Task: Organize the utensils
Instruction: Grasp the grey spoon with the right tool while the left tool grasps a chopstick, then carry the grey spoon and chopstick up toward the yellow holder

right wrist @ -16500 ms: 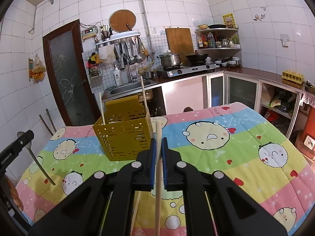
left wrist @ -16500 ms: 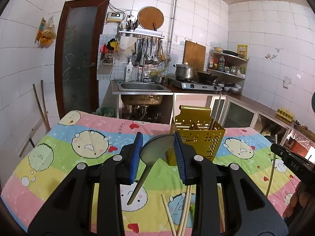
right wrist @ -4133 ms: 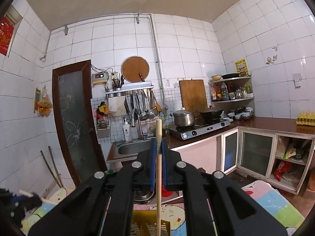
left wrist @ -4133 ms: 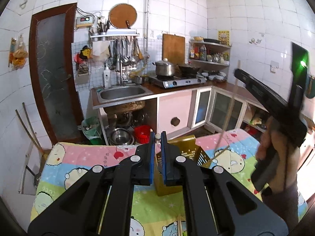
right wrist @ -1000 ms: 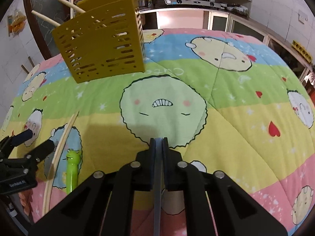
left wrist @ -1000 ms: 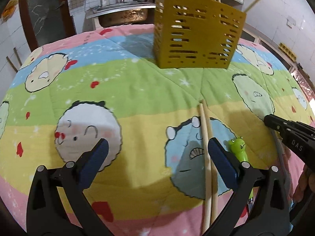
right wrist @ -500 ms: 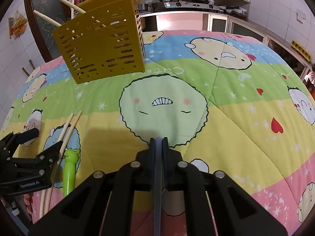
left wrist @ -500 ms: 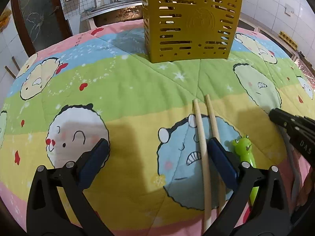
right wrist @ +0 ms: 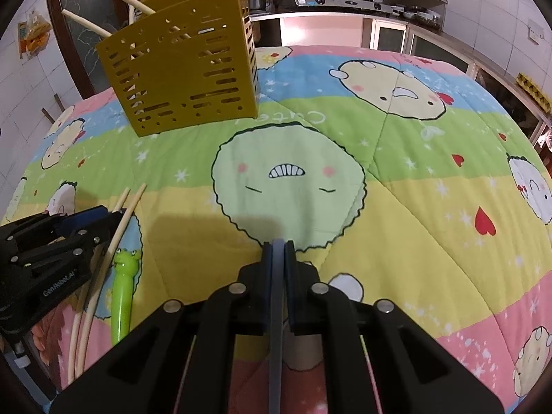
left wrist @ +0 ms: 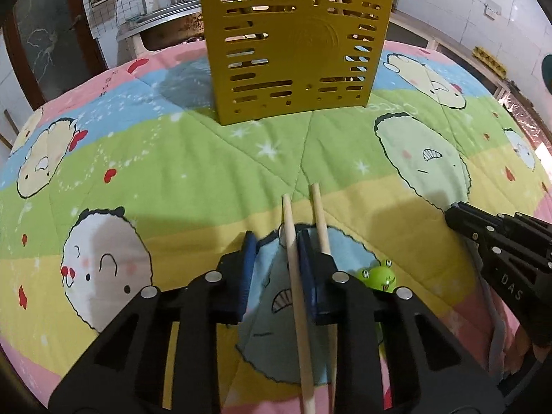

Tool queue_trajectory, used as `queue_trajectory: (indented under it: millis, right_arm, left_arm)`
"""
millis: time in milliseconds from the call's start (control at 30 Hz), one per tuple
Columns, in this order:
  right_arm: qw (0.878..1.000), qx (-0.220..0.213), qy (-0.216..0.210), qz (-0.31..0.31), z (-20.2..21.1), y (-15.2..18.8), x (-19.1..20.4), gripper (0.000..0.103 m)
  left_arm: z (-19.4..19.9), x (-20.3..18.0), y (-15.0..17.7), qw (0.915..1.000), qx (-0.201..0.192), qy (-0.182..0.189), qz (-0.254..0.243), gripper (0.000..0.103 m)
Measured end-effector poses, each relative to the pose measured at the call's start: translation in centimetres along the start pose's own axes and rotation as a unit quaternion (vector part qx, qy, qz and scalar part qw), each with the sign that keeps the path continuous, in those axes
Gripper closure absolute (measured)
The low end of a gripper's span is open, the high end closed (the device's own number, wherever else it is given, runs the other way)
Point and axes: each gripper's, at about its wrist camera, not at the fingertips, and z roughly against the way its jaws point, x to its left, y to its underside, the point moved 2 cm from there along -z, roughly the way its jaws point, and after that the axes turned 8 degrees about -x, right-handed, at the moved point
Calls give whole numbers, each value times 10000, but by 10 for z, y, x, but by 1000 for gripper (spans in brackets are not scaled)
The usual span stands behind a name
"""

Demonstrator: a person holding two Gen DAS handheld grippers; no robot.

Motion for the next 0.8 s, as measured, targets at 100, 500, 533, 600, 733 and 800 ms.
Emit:
queue_trajectory:
  millis: [100, 500, 533, 600, 733, 800]
  right_arm:
    - [10000, -13, -40, -67, -3, -3, -1, 96]
    - [9981, -495, -248, -276, 32, -8, -5, 96]
    - [9976, -590, -253, -272, 38, -10, -5, 96]
    - [9962, -790, -261, -260, 50, -15, -3, 96]
    - [9919, -1227, -262, -203, 78, -20, 1, 96]
    - [9887, -1461, -268, -182, 91, -22, 3, 96]
  left_arm:
    - [-5, 1, -7, 9999, 40, 56, 121, 91]
    - [18, 11, -4, 9983, -359, 151, 434, 98]
    - [25, 12, -5, 9979, -464, 133, 430, 98]
    - [37, 15, -7, 9972, -601, 91, 444, 98]
    - [67, 22, -11, 9935, -1022, 4, 511, 98]
    - [85, 26, -12, 9901, -1285, -85, 551, 98]
